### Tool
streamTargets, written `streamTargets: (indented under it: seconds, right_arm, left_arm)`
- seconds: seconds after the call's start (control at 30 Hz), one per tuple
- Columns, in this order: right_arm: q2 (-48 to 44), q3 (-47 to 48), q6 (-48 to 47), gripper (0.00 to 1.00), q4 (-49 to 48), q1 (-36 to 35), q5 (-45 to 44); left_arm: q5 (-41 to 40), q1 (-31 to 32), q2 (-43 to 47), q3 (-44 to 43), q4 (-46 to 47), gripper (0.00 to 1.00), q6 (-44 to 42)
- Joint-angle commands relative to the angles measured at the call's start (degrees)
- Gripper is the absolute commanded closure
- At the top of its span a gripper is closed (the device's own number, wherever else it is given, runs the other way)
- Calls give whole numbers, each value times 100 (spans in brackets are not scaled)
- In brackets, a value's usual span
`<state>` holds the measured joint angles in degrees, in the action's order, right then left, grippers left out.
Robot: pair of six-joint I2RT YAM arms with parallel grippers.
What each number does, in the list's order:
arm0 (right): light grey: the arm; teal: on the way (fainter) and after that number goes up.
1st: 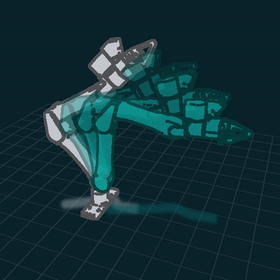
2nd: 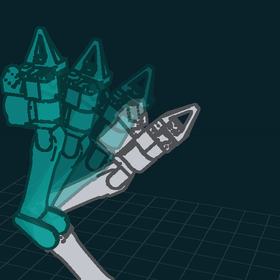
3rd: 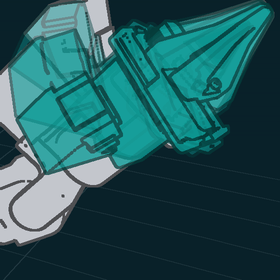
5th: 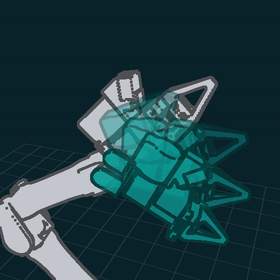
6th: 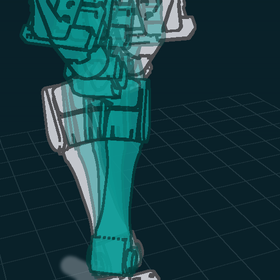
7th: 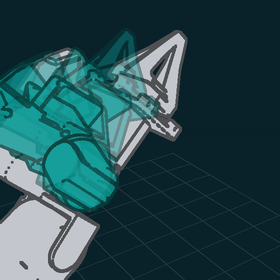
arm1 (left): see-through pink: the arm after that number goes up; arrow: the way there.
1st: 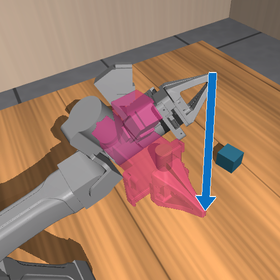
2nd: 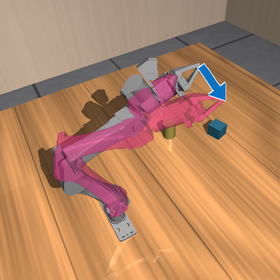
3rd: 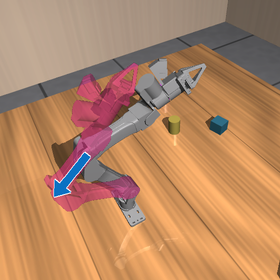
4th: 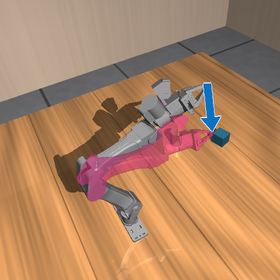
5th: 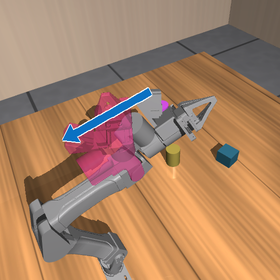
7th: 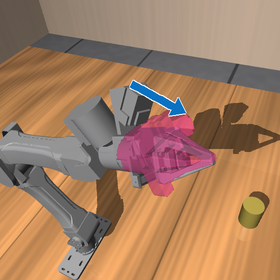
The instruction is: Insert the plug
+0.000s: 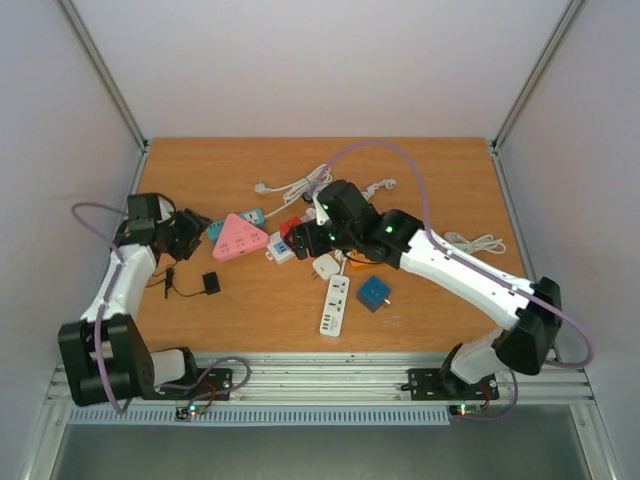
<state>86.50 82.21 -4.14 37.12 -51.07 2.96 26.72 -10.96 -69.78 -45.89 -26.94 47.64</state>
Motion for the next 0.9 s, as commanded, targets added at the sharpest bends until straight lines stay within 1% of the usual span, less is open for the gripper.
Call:
streamTargets:
  seconds: [0.0, 0.1, 0.13, 0.17, 0.2, 0.3, 0.37, 0.43, 0.5, 0.6, 0.67, 0.77, 0.87]
  right_arm:
    - [-587, -726, 195, 14, -493, -17, -146]
    - [-950, -1209, 242, 14, -380, -16, -382]
    - [-1049, -1335, 259, 14, -320, -17, -534]
    - [-1125, -1439, 256, 15, -281, -17, -604]
    - [-1201, -1549, 244, 15, -243, -17, -665]
    - [-1323, -1803, 261, 15, -121, -9, -807]
    - [-1331, -1911, 292, 15, -52, 9, -788]
    - [-1302, -1983, 325, 15, -86, 18, -541]
    - [-1265, -2030, 385, 15, -216, 18, -164]
    - [-1140, -2017, 405, 16, -339, 18, 90]
    - [-1062, -1996, 593, 16, -387, 19, 122]
    - [-968, -1996, 549, 16, -453, 18, 37]
    - [-863, -2070, 720, 16, -558, 18, -45]
  left_arm:
    - [-144, 256, -780, -747, -516, 37, -1175]
    - [-837, 653, -1356, -1269, -724, 39, -1607]
    - [-1069, 789, -1564, -1420, -768, 41, -1708]
    - [-1271, 918, -1761, -1579, -802, 46, -1756]
    - [-1378, 974, -1972, -1707, -823, 50, -1807]
    - [-1477, 1053, -2501, -2002, -835, 55, -1968]
    - [-1350, 1054, -2798, -2186, -884, 55, -2142]
    - [-1193, 1052, -3017, -2313, -951, 55, -2278]
    - [-1151, 1052, -3145, -2353, -963, 54, -2343]
    - [-1130, 1052, -3273, -2332, -971, 55, -2384]
    - [-1184, 1060, -3345, -2214, -928, 55, -2333]
    - [-1539, 1070, -3446, -2017, -923, 57, -2220]
    - [-1743, 1070, -3547, -1864, -921, 59, -2177]
